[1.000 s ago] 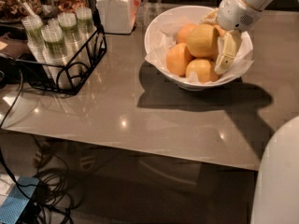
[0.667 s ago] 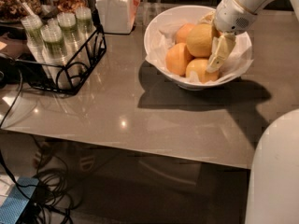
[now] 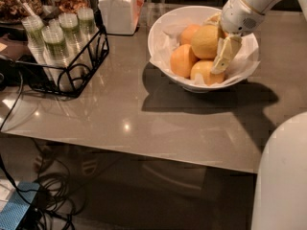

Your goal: Pick orange from white bowl

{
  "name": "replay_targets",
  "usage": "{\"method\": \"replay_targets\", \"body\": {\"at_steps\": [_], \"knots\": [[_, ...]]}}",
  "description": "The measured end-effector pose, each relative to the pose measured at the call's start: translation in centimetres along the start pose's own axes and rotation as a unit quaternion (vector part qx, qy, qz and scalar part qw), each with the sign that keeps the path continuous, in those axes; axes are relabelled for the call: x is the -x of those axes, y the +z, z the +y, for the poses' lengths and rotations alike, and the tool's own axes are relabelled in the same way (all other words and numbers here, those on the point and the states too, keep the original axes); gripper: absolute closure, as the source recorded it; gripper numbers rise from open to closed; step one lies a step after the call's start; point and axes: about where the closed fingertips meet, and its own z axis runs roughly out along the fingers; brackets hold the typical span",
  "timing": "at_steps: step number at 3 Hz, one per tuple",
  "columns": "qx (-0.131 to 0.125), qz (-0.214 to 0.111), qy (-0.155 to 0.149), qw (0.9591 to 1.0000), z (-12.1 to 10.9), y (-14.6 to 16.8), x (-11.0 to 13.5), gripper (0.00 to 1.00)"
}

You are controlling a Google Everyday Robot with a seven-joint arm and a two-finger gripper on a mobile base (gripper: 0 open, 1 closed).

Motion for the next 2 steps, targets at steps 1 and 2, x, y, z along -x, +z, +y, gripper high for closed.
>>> {"method": "replay_targets", "body": {"at_steps": [1,2], "knots": [[0.0,0.0,0.0,1.0,-0.1,-0.4,0.2,0.89],[-0.038,0.008,-0.002,0.9993,0.0,-2.1,1.0,1.0]]}}
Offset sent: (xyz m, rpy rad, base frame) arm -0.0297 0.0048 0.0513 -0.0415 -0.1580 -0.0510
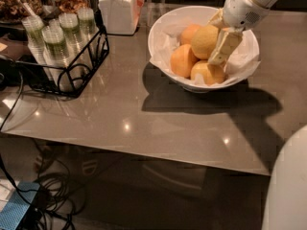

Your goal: Pick orange from white bowl

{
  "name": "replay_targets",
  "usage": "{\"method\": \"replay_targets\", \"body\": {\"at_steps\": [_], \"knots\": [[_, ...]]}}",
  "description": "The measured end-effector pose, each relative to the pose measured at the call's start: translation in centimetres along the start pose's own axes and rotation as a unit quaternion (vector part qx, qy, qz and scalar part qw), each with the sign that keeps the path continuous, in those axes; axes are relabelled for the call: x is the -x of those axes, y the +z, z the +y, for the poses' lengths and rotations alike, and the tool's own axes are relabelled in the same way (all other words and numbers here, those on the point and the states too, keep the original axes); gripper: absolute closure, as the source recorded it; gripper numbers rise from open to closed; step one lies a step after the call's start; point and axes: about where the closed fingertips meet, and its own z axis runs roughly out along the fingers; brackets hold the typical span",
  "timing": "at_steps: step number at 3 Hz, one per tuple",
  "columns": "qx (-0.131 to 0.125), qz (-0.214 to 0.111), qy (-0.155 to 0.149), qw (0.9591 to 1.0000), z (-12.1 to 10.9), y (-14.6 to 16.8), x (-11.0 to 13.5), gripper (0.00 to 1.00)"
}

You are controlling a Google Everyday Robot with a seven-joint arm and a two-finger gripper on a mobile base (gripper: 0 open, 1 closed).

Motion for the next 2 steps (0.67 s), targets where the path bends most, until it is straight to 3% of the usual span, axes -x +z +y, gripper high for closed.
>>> {"method": "replay_targets", "body": {"at_steps": [1,2], "knots": [[-0.032,0.003,0.006,0.9995,0.3,-1.33,0.41,1.0],[-0.033,0.003,0.005,0.9994,0.3,-1.32,0.43,1.0]]}}
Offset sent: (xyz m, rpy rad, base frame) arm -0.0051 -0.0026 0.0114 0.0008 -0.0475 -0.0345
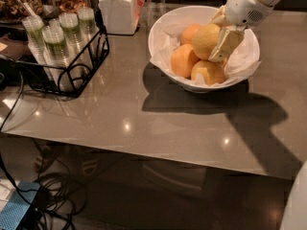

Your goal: Pick orange from white bowl

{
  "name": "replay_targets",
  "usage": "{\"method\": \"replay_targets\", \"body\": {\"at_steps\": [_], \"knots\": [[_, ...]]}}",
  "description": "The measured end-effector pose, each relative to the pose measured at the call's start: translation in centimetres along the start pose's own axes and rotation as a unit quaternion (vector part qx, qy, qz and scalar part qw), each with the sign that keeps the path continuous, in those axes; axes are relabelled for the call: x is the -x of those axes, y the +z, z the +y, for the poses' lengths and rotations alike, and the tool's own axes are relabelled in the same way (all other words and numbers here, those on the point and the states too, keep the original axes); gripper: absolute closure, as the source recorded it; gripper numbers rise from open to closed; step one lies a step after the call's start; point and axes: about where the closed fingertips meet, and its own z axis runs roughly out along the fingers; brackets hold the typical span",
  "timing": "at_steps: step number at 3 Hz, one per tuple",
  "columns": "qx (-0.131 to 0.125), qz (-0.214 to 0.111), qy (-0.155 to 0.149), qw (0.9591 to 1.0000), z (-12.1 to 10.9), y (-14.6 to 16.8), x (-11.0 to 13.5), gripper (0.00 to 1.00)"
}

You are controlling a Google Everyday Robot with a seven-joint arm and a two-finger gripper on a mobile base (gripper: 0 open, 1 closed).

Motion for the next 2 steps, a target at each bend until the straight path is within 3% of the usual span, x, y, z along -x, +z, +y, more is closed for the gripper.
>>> {"method": "replay_targets", "body": {"at_steps": [1,2], "knots": [[-0.007,-0.048,0.008,0.9988,1.1,-1.5,0.4,1.0],[-0.054,-0.111,0.029,0.9919,3.6,-5.5,0.4,1.0]]}}
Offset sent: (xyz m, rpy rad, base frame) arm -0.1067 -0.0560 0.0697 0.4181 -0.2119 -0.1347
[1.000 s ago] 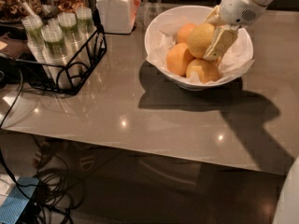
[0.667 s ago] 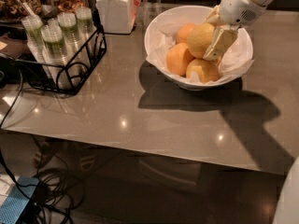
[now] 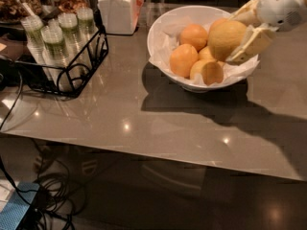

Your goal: Pick orange from white bowl

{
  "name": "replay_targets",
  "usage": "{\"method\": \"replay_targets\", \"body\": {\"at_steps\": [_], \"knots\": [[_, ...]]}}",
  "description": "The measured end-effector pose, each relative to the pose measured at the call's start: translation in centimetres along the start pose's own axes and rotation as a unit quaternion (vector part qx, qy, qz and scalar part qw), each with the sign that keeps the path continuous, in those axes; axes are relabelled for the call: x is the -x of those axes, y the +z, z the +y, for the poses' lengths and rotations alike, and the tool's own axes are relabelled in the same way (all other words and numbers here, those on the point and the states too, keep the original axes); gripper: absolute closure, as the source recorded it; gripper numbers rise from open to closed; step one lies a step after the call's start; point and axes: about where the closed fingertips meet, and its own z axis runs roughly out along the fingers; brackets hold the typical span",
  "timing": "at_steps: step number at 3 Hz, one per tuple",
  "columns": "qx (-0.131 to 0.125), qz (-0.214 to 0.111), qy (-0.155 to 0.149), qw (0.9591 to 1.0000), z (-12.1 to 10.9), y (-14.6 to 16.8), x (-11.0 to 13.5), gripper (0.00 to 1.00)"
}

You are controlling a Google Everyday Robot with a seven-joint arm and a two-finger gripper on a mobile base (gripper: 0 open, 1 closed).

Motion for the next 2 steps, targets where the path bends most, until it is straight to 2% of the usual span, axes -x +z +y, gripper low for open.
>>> {"method": "replay_targets", "body": {"at_steps": [1,2], "knots": [[-0.061,-0.042,0.028,0.9968,2.9,-3.7,-0.1,1.0],[-0.108,-0.061,0.053,0.9909,5.6,-6.7,-0.6,1.0]]}}
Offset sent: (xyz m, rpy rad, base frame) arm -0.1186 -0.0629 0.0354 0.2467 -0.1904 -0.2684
